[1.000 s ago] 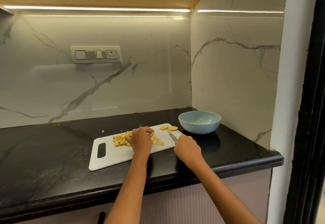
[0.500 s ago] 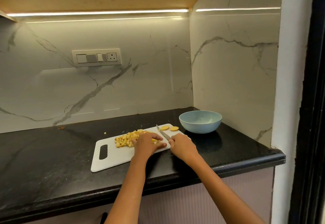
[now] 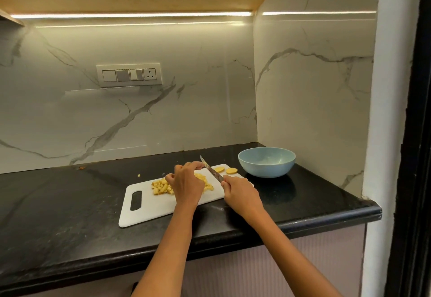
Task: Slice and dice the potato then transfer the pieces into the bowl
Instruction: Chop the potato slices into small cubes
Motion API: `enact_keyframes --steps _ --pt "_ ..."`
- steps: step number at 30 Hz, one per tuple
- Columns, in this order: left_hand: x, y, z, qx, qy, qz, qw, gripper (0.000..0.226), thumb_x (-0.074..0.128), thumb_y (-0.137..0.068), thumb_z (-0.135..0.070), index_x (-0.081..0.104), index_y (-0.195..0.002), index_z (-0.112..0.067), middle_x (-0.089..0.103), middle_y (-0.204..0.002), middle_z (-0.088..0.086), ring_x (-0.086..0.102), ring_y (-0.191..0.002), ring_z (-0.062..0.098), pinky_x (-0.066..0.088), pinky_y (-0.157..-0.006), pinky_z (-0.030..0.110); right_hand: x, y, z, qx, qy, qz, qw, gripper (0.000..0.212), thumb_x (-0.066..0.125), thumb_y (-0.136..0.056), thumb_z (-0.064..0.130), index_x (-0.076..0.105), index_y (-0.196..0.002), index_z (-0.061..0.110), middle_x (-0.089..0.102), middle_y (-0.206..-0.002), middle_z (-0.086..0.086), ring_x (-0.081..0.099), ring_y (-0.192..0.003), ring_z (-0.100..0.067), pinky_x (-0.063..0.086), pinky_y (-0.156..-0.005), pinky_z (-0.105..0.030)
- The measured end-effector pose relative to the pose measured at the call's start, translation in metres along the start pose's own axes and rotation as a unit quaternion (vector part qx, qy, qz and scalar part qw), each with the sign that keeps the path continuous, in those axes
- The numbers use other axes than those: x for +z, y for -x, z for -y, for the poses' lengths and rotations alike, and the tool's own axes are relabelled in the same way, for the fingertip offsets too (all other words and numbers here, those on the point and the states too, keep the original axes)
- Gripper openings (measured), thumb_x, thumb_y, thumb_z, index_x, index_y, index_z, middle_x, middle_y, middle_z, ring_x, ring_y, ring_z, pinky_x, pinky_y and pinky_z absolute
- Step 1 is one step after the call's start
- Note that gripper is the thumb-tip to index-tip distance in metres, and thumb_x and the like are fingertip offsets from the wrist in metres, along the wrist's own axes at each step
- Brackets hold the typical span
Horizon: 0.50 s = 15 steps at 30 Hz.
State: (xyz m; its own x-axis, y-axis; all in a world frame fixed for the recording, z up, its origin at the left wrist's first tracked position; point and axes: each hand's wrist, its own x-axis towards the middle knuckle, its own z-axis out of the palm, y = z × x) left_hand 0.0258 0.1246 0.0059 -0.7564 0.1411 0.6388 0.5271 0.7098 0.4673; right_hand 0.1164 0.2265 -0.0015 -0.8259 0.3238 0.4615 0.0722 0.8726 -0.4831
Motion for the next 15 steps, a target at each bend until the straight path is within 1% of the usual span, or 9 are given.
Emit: enact_keyframes --steps 2,3,4,6,8,11,13,15 --pt "0.0006 -0.0007 0.0003 0.003 -0.008 -0.003 1.0 0.045 0.055 -0.083 -0.001 0.062 -0.116 -0.03 0.061 -0.119 -0.006 0.045 -0.11 0.017 0.024 -0.088 0.034 -0.0014 -0.0005 -0.0003 -0.011 0.002 0.008 1.0 0.029 0.038 -0.101 0.029 0.059 -0.115 0.015 0.066 -0.103 -0.006 0.059 -0.085 -0.013 0.046 -0.072 -0.025" --pt "0.0012 -0.0015 0.0012 0.001 -0.02 -0.001 1.0 0.045 0.056 -0.083 -0.002 0.061 -0.118 -0.03 0.06 -0.121 -0.005 0.044 -0.11 0.017 0.025 -0.089 0.034 -0.0018 -0.0009 -0.0004 -0.013 0.002 0.01 1.0 0.031 0.038 -0.101 0.029 0.059 -0.119 0.015 0.066 -0.106 -0.006 0.059 -0.087 -0.014 0.046 -0.072 -0.025" --pt "0.0019 -0.002 0.0025 -0.005 -0.034 0.002 0.999 0.046 0.056 -0.083 -0.003 0.059 -0.12 -0.03 0.059 -0.121 -0.005 0.044 -0.111 0.017 0.025 -0.089 0.035 -0.0016 -0.0008 -0.0009 -0.016 0.001 0.01 1.0 0.031 0.038 -0.101 0.029 0.058 -0.119 0.015 0.066 -0.106 -0.005 0.058 -0.086 -0.013 0.045 -0.071 -0.023" --pt "0.0024 -0.0028 0.0045 -0.03 -0.058 0.008 0.998 0.047 0.056 -0.084 -0.005 0.055 -0.125 -0.028 0.057 -0.122 -0.002 0.043 -0.112 0.019 0.026 -0.092 0.036 -0.0004 -0.0005 -0.0025 -0.018 0.001 0.003 1.0 0.028 0.038 -0.101 0.028 0.06 -0.113 0.015 0.066 -0.099 -0.004 0.055 -0.079 -0.01 0.042 -0.067 -0.021" --pt "0.0027 -0.0033 0.005 -0.046 -0.061 0.014 0.997 0.046 0.057 -0.085 -0.005 0.054 -0.126 -0.026 0.057 -0.122 0.0 0.042 -0.114 0.02 0.026 -0.093 0.037 0.0016 -0.0019 -0.0045 -0.013 -0.001 -0.003 1.0 0.028 0.038 -0.101 0.028 0.061 -0.109 0.015 0.064 -0.093 -0.002 0.054 -0.076 -0.009 0.04 -0.064 -0.02" --pt "0.0027 -0.0026 0.004 -0.034 -0.059 0.018 0.998 0.046 0.056 -0.085 -0.003 0.054 -0.125 -0.026 0.057 -0.122 0.0 0.043 -0.113 0.019 0.026 -0.091 0.035 0.0041 -0.0039 -0.005 -0.011 -0.005 -0.003 1.0 0.027 0.039 -0.1 0.028 0.061 -0.11 0.015 0.064 -0.093 -0.003 0.053 -0.075 -0.009 0.039 -0.064 -0.02" --pt "0.0019 -0.0026 0.0034 -0.026 -0.057 0.023 0.998 0.044 0.055 -0.086 -0.005 0.055 -0.124 -0.027 0.056 -0.123 -0.001 0.042 -0.114 0.018 0.025 -0.09 0.034 0.0042 -0.0035 -0.0059 -0.012 -0.007 -0.01 1.0 0.027 0.039 -0.1 0.027 0.061 -0.109 0.014 0.063 -0.09 -0.002 0.052 -0.074 -0.008 0.037 -0.061 -0.018" --pt "0.0026 -0.0025 0.0027 -0.009 -0.037 0.048 0.998 0.032 0.056 -0.089 -0.016 0.059 -0.119 -0.029 0.057 -0.123 -0.002 0.042 -0.116 0.018 0.025 -0.091 0.035 0.0029 -0.0033 -0.0068 0.002 -0.02 -0.03 0.999 0.027 0.039 -0.1 0.025 0.062 -0.107 0.013 0.059 -0.085 -0.001 0.05 -0.071 -0.009 0.033 -0.055 -0.017"
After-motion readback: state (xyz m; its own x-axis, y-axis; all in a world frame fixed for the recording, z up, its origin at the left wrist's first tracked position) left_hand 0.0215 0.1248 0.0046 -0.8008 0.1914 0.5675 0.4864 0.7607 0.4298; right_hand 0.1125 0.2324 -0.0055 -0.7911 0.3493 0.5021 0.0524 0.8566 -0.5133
